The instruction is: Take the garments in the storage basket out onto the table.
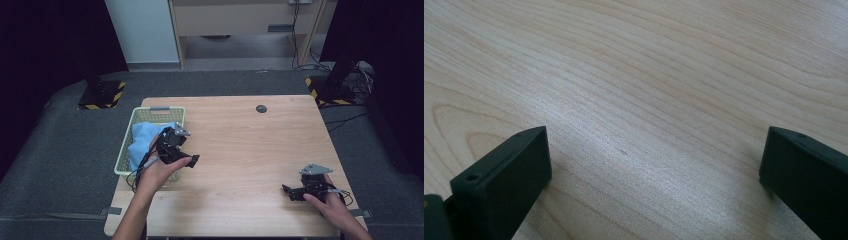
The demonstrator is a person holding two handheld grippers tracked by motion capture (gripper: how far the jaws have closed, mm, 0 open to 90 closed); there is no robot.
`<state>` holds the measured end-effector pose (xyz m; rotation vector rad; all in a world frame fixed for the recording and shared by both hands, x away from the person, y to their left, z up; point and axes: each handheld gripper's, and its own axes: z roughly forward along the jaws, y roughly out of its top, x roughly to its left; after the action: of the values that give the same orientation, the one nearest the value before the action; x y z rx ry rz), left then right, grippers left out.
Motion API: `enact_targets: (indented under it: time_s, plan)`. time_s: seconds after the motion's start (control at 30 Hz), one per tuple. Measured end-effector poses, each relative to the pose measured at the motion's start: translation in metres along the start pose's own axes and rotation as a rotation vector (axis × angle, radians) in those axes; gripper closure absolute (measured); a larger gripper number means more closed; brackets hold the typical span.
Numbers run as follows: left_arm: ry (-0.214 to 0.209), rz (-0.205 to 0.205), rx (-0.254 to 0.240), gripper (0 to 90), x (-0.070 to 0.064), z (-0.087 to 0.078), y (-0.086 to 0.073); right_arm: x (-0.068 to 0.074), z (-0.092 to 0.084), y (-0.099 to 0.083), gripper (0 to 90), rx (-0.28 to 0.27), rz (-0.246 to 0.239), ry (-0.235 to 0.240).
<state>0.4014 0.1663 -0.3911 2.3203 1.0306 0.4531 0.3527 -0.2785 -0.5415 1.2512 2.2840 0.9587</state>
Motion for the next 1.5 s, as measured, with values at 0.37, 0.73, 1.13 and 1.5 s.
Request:
enact_targets:
  time_s: [0.37, 0.73, 1.13, 1.5]
  plan:
    - [0.000, 0.015, -0.010, 4.2, 0.023, -0.005, -0.002, 0.001, 0.000, 0.001, 0.5, 0.002, 0.012, -0.013]
    - [0.004, -0.020, 0.003, 4.2, 0.039, -0.004, -0.008, 0.002, 0.001, 0.001, 0.5, 0.002, 0.018, -0.015]
    - [0.015, -0.030, 0.029, 4.6, 0.047, 0.008, -0.001, 0.003, 0.001, 0.001, 0.5, 0.001, 0.012, -0.013]
    - [0.037, -0.056, 0.065, 4.8, 0.058, 0.009, 0.000, 0.003, 0.001, 0.001, 0.5, 0.000, 0.016, -0.015]
